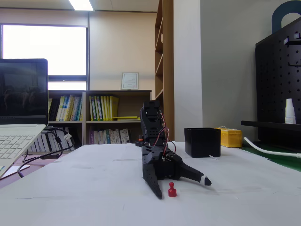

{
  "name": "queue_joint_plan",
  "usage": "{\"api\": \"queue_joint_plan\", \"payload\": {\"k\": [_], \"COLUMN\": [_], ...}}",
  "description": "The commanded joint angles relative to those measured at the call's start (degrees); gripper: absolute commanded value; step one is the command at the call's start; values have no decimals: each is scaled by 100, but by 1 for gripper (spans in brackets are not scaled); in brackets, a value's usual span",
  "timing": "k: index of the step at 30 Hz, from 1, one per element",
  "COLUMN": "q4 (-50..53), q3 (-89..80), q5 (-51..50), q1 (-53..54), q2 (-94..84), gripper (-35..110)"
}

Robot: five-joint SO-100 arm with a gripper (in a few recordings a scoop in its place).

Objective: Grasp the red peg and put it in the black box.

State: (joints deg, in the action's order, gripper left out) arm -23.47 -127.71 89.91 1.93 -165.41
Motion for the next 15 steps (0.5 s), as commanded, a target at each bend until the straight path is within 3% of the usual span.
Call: {"api": "queue_joint_plan", "payload": {"k": [1, 15], "q4": [88, 88], "q3": [-44, -44], "q5": [35, 0], "q1": [-35, -105], "q2": [114, 114], "gripper": [47, 47]}}
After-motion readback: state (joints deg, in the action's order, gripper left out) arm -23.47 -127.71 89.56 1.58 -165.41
